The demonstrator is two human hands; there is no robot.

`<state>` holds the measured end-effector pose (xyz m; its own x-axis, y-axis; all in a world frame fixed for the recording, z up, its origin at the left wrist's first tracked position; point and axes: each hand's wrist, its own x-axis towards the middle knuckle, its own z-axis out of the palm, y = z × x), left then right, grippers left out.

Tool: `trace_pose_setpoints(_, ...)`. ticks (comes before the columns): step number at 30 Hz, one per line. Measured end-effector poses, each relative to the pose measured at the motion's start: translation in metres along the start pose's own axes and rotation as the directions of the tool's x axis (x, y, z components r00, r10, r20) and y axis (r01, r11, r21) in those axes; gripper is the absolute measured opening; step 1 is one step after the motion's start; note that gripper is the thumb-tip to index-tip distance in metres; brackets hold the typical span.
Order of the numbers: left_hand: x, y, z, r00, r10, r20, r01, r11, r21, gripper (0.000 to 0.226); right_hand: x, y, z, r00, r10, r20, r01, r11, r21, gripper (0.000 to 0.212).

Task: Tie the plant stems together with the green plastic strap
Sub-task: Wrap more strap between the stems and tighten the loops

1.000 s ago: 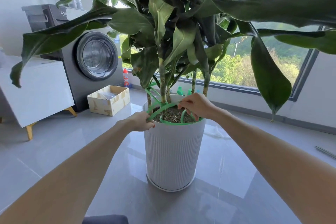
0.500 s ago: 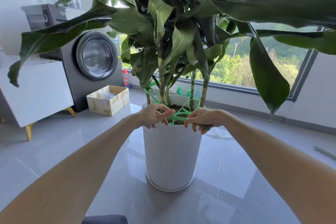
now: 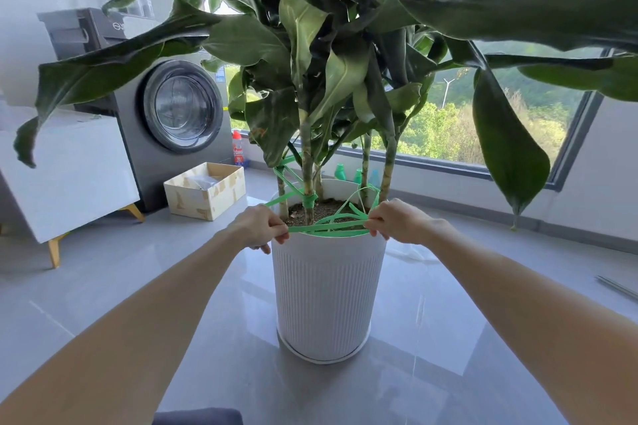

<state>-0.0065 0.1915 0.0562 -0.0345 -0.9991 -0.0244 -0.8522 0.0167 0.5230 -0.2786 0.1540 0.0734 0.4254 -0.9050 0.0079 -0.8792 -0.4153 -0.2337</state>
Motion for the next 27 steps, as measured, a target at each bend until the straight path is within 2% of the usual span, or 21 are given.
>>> trace_pose_setpoints(3, 0.001, 0.006, 0.004, 0.999, 0.033, 0.001, -0.033, 0.994, 0.107, 0.022, 0.004, -0.01, -0.002, 0.996, -0.042, -0.077, 0.044, 0.999, 0.027, 0.029)
trace_pose_setpoints(5, 0.002, 0.011, 0.007, 0.998, 0.053, 0.022, -0.054, 0.994, 0.093, 0.022, 0.006, -0.015, -0.003, 0.997, -0.051, -0.059, 0.055, 0.997, 0.059, 0.029)
trace_pose_setpoints(9, 0.004, 0.022, 0.011, 0.991, 0.122, 0.048, -0.121, 0.993, -0.009, 0.038, 0.007, -0.024, -0.007, 0.996, -0.076, -0.045, 0.082, 0.983, 0.164, 0.028)
trace_pose_setpoints(14, 0.004, 0.029, 0.016, 0.988, 0.15, 0.028, -0.148, 0.985, -0.085, 0.032, 0.008, -0.025, -0.01, 0.991, -0.055, 0.123, 0.019, 0.961, 0.275, 0.026)
trace_pose_setpoints(18, 0.004, 0.033, 0.019, 0.969, 0.244, 0.02, -0.239, 0.96, -0.145, 0.023, 0.007, -0.027, -0.017, 0.964, -0.054, 0.259, -0.041, 0.936, 0.35, 0.025)
trace_pose_setpoints(20, 0.004, 0.037, 0.02, 0.964, 0.265, 0.014, -0.258, 0.949, -0.179, 0.022, 0.006, -0.025, -0.018, 0.955, -0.035, 0.295, -0.072, 0.937, 0.343, 0.025)
trace_pose_setpoints(23, 0.006, 0.041, 0.02, 0.974, 0.227, 0.024, -0.22, 0.961, -0.165, 0.021, 0.007, -0.021, -0.012, 0.966, -0.007, 0.258, -0.081, 0.942, 0.327, 0.03)
trace_pose_setpoints(27, 0.003, 0.03, 0.016, 0.991, 0.115, 0.075, -0.114, 0.993, -0.022, 0.027, 0.006, -0.011, 0.0, 0.987, -0.008, 0.158, -0.005, 0.996, 0.086, 0.031)
